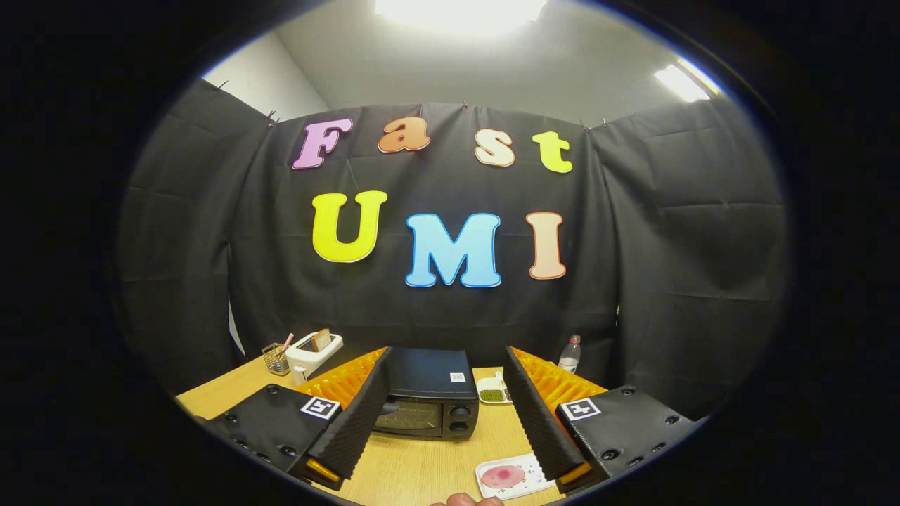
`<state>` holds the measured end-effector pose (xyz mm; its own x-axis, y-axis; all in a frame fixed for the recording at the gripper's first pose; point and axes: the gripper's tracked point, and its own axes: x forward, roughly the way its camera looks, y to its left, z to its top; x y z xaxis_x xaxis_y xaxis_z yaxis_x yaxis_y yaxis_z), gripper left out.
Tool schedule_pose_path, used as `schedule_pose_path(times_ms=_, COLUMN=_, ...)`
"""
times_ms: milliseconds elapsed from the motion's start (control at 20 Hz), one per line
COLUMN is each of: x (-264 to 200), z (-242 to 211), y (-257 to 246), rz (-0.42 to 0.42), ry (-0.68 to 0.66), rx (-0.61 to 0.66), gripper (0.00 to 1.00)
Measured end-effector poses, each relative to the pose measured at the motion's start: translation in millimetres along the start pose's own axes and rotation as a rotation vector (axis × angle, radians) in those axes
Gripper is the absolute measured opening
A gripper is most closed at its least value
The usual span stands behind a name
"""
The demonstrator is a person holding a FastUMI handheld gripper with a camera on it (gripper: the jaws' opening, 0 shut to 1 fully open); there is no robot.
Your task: Open the toaster oven, put the food inside, and close the toaster oven door.
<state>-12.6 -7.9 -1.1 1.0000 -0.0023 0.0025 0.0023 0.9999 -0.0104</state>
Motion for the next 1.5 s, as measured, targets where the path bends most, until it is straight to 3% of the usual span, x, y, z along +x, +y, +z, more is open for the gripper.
schedule_pose_path(times_ms=900, x=29, z=-4, y=-5, rz=-0.018, ry=0.023, rx=0.018, gripper=0.98)
schedule_pose_path(times_ms=1500, x=90, z=-28, y=50, rz=0.044, ry=0.111, rx=0.005, gripper=0.98)
